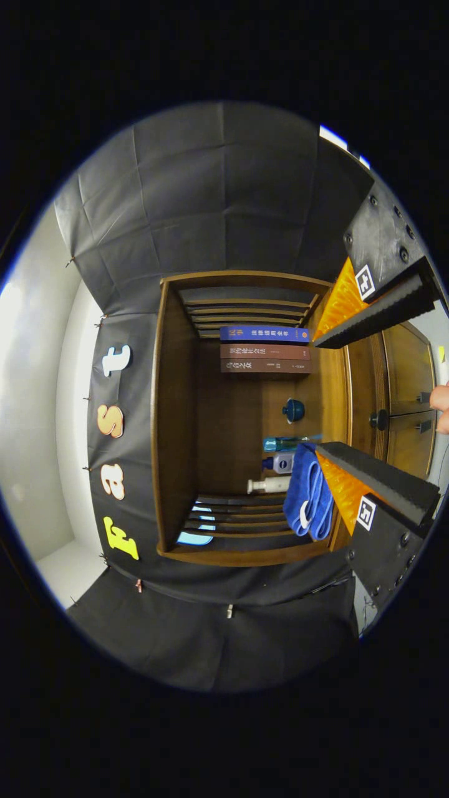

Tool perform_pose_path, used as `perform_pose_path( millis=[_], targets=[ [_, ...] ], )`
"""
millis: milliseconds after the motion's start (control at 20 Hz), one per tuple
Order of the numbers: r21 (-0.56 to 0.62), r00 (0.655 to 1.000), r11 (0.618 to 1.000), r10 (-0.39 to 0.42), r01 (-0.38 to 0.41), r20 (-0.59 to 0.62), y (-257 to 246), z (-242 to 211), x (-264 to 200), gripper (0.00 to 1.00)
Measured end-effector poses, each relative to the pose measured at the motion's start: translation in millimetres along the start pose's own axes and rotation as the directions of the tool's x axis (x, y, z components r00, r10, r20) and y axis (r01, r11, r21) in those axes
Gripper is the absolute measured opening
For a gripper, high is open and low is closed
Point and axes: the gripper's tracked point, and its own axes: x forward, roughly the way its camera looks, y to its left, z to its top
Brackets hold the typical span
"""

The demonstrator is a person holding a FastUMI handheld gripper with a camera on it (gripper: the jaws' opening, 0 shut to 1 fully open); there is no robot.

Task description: Pull open the drawer, take out the items inside it, and place them on the countertop above the cabinet.

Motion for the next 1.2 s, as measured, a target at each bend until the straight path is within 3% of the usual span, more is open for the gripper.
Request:
perform_pose_path(
  millis=[200,450,800,1000,1200],
  targets=[
    [0.05,0.999,0.999,0.019,-0.018,-0.038,17,-59,24,0.98],
    [0.021,0.992,0.999,0.029,-0.026,-0.12,37,-131,52,0.98],
    [0.007,0.98,1.0,0.018,-0.017,-0.198,46,-193,77,0.97],
    [0.01,0.976,1.0,0.022,-0.021,-0.215,47,-210,94,0.87],
    [-0.013,0.971,1.0,0.022,-0.026,-0.239,42,-220,105,0.59]
  ],
)
